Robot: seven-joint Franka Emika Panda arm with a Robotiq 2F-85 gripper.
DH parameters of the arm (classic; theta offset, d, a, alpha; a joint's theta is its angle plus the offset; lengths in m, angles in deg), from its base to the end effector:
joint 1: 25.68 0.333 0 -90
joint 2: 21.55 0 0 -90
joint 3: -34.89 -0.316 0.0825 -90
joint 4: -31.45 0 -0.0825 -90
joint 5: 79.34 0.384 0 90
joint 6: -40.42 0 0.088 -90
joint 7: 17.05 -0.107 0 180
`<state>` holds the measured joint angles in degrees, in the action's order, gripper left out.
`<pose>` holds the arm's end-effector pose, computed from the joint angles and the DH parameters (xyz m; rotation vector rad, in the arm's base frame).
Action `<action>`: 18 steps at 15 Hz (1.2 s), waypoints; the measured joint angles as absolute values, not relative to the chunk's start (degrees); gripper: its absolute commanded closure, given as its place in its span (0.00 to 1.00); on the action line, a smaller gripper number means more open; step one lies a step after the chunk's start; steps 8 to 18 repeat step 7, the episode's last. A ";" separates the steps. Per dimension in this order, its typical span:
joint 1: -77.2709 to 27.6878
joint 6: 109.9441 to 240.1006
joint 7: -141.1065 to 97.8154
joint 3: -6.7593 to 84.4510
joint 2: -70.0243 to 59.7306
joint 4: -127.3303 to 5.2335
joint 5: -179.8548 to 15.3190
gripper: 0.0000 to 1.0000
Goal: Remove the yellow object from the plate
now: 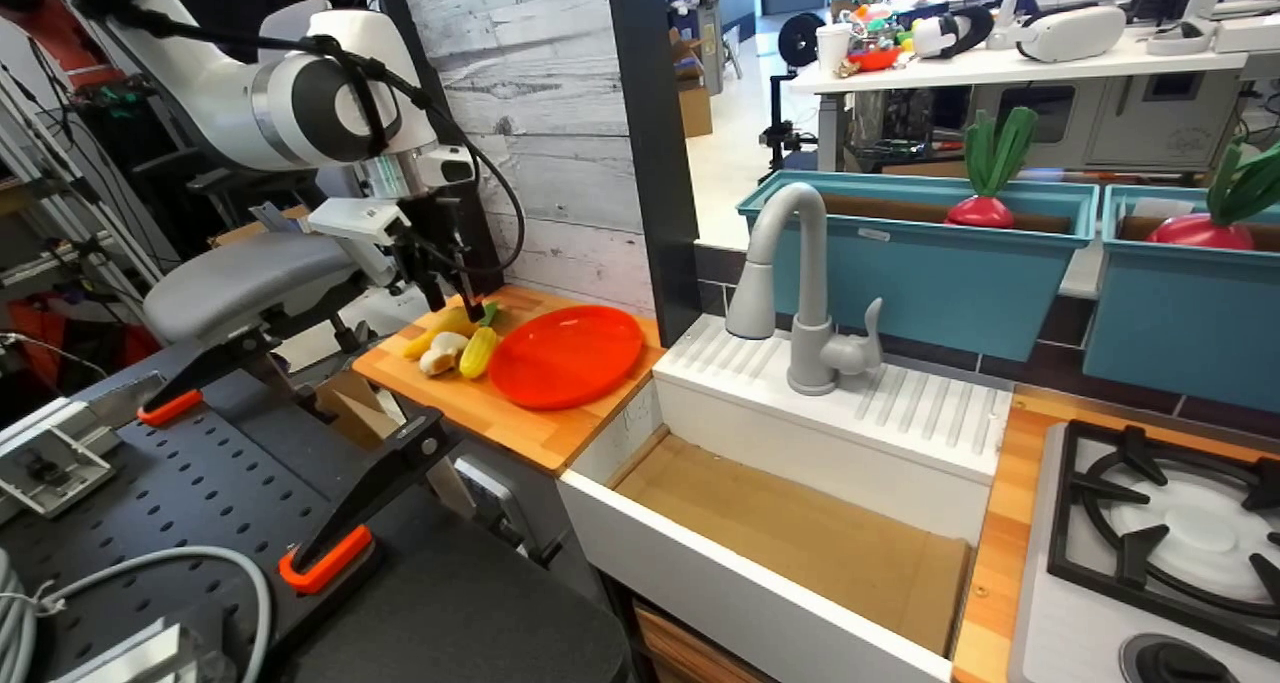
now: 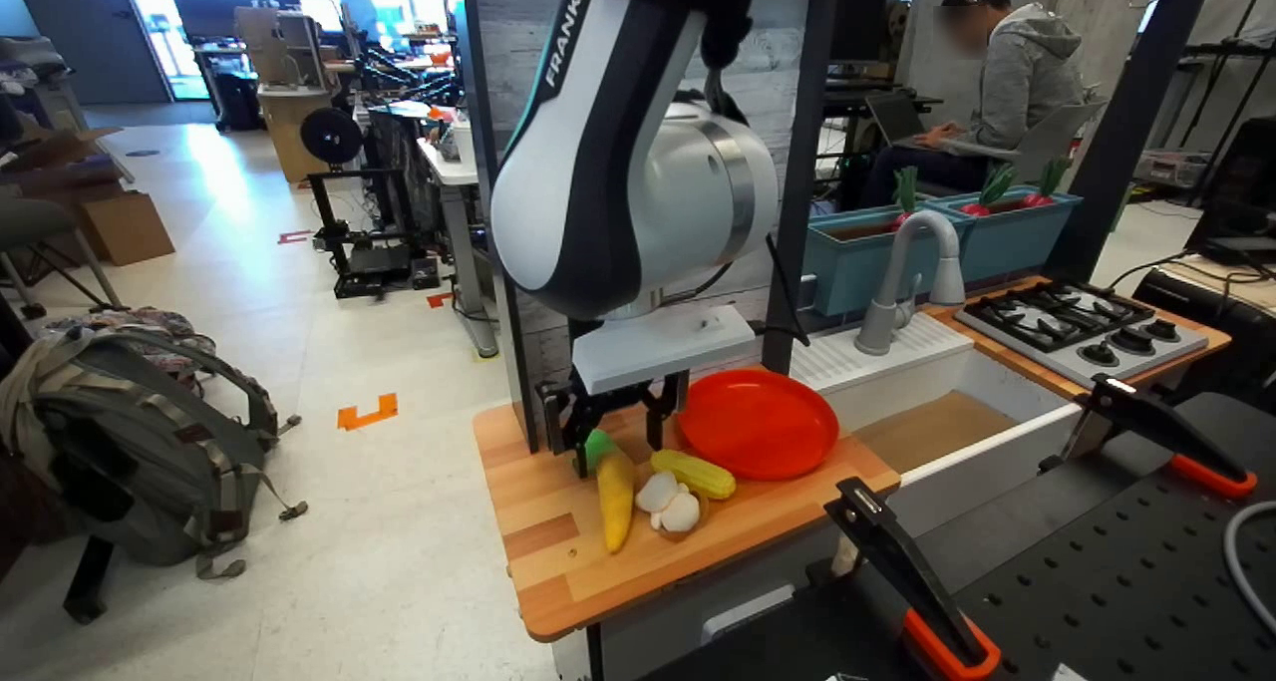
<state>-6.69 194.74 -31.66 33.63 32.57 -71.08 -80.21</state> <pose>0.5777 0.2136 0.0211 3.1358 0.1624 -0.0660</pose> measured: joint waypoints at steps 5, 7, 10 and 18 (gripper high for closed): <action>-4.82 195.96 -31.58 35.02 28.48 -76.49 -83.68 0.00; -4.22 197.93 -31.58 35.79 24.69 -80.72 -84.69 0.00; -4.22 197.93 -31.58 35.79 24.69 -80.72 -84.69 0.00; -4.22 197.93 -31.58 35.79 24.69 -80.72 -84.69 0.00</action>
